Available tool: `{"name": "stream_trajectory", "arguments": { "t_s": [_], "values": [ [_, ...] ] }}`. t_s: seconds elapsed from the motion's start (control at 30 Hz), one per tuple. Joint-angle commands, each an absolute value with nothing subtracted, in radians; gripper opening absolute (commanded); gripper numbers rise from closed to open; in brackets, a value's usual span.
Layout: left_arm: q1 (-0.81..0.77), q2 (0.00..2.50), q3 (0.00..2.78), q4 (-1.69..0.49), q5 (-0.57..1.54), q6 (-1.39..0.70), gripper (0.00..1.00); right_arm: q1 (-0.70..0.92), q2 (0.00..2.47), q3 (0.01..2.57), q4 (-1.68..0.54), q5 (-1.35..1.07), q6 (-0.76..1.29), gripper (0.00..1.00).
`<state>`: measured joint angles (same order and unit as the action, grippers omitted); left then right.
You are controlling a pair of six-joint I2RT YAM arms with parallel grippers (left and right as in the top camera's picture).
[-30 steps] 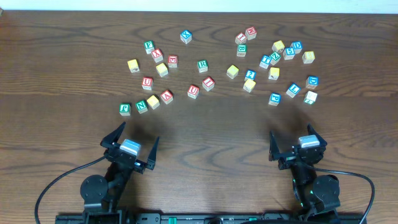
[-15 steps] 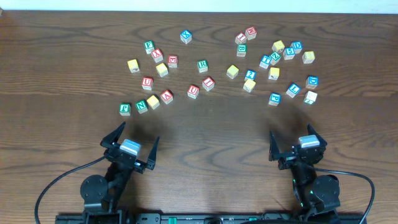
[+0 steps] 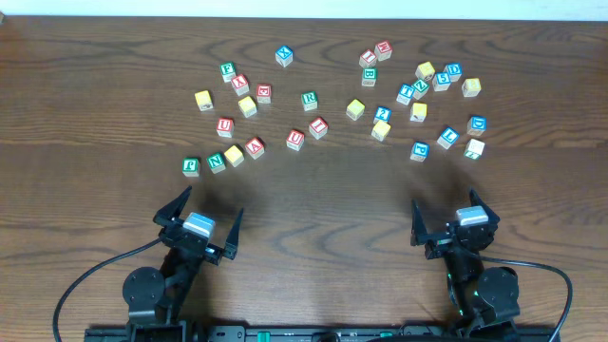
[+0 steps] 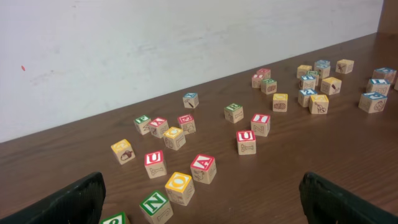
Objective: Spell out CORL
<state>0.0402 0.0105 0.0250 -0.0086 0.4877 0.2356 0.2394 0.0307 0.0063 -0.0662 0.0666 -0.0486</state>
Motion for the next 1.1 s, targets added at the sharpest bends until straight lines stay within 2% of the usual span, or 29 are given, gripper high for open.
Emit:
{"name": "stream_trajectory", "arguments": {
  "t_s": [0.0, 0.57, 0.87, 1.07],
  "values": [
    [0.041, 0.004, 0.004, -0.044, 0.486, 0.227, 0.98, 0.234, 0.031, 0.006, -0.071, 0.061, -0.061, 0.99],
    [0.041, 0.004, 0.004, -0.041, 0.487, 0.227, 0.98, 0.234, 0.031, 0.006, -0.071, 0.060, -0.061, 0.99],
    [0.041, 0.017, 0.095, -0.065, 0.453, 0.068, 0.98, 0.234, 0.031, 0.006, -0.071, 0.061, -0.061, 0.99],
    [0.041, 0.322, 0.406, -0.158, 0.425, 0.065, 0.98, 0.234, 0.031, 0.006, -0.071, 0.061, -0.061, 0.99]
  ]
}}
